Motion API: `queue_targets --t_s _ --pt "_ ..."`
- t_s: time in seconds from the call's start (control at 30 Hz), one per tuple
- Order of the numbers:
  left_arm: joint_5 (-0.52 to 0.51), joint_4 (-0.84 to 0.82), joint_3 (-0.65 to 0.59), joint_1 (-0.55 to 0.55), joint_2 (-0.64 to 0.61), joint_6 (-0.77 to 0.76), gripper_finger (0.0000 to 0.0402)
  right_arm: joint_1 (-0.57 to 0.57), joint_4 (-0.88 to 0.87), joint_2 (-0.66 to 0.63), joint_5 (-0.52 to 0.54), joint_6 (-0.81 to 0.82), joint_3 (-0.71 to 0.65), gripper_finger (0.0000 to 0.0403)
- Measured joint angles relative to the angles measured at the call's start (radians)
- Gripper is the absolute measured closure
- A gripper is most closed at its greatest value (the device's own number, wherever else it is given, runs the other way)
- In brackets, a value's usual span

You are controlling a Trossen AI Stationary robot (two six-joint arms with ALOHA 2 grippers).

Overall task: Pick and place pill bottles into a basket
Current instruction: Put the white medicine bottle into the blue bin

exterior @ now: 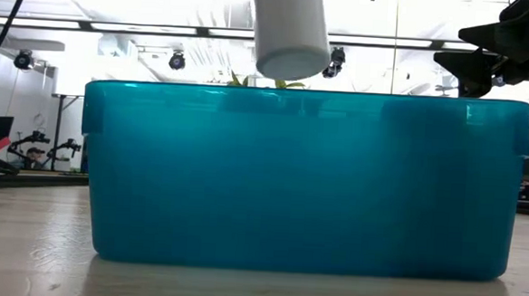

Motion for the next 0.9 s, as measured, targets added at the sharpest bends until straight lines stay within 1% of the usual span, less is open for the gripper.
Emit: queue_targets --t_s 0.3,0.53,0.67,0.77,0.9 --pt "0.003 -0.004 -0.025 0.002 0.001 0.194 0.0259 0.0 0.0 0.0 0.0 0.0 0.0 0.0155" --pt "0.003 0.002 -0.025 0.003 0.001 0.315 0.0259 0.0 0.0 0.0 0.0 0.0 0.0 0.0158" --pt "-0.013 0.023 -0.025 0.003 0.001 0.429 0.0259 0.0 0.0 0.0 0.0 0.0 0.0 0.0155" --pt "-0.011 0.058 -0.026 0.003 0.001 0.472 0.0259 0.0 0.0 0.0 0.0 0.0 0.0 0.0152" --pt "0.028 0.091 -0.038 0.002 0.001 0.498 0.0259 0.0 0.0 0.0 0.0 0.0 0.0 0.0153"
